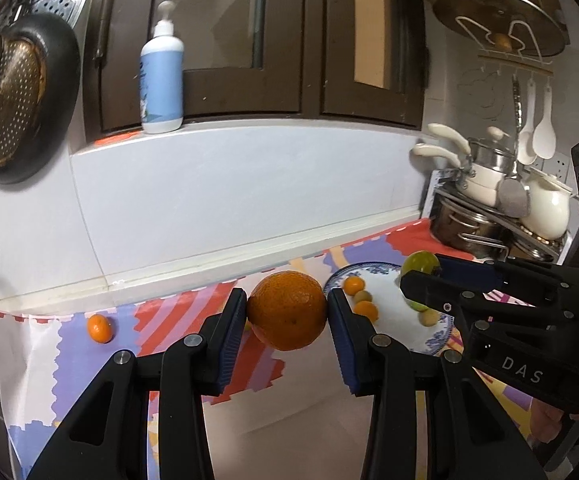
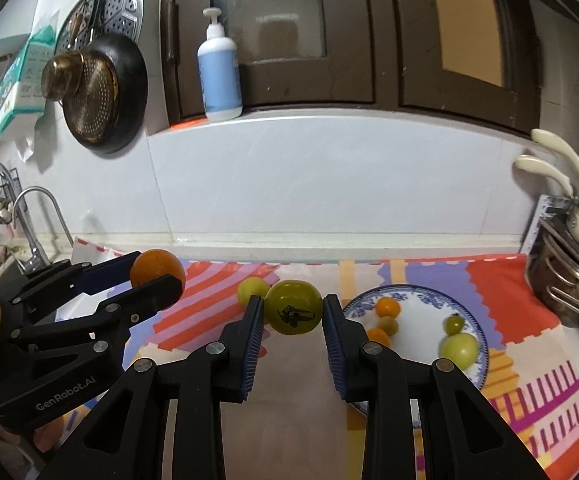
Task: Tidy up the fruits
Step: 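Carry the orange and green apple over the plate and open both grippers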
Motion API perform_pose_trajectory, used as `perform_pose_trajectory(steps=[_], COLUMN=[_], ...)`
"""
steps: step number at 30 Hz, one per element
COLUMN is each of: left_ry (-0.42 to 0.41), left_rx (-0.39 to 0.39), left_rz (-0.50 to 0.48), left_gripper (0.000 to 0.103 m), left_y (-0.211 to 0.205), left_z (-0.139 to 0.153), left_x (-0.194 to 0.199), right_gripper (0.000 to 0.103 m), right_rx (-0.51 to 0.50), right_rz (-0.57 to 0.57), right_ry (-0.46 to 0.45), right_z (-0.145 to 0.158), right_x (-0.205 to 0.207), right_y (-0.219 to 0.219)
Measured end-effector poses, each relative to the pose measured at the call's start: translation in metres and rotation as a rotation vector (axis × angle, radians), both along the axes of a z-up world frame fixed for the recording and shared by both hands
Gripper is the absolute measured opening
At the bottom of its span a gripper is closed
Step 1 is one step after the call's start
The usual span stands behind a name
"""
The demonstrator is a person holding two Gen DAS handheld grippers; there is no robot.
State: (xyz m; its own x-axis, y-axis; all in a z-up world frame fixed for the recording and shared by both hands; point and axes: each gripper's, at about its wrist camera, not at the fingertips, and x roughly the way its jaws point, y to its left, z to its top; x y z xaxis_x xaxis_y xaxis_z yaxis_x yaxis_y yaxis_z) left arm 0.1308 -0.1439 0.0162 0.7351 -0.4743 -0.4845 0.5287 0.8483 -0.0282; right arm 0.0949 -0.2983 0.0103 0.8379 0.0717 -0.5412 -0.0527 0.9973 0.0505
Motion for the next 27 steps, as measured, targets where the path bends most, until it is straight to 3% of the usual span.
perform_pose_trajectory(steps=[13, 27], left_ry=[-0.037, -0.017], left_rx=[-0.007, 0.031], left_rz=[-0.065, -0.127], left_gripper=[0.041, 0.041], left_y=[-0.042, -0.104], left_z=[0.012, -0.002], left_x=[-0.020, -0.003], right_gripper=[0.031, 0.031], right_rx=[-0.003, -0.012], right_rz=[-0.073, -0.123], right_ry=[-0.053, -0.020], right_z=[0.015, 0.003], right_x=[-0.030, -0.020], right_y=[-0.038, -0.093])
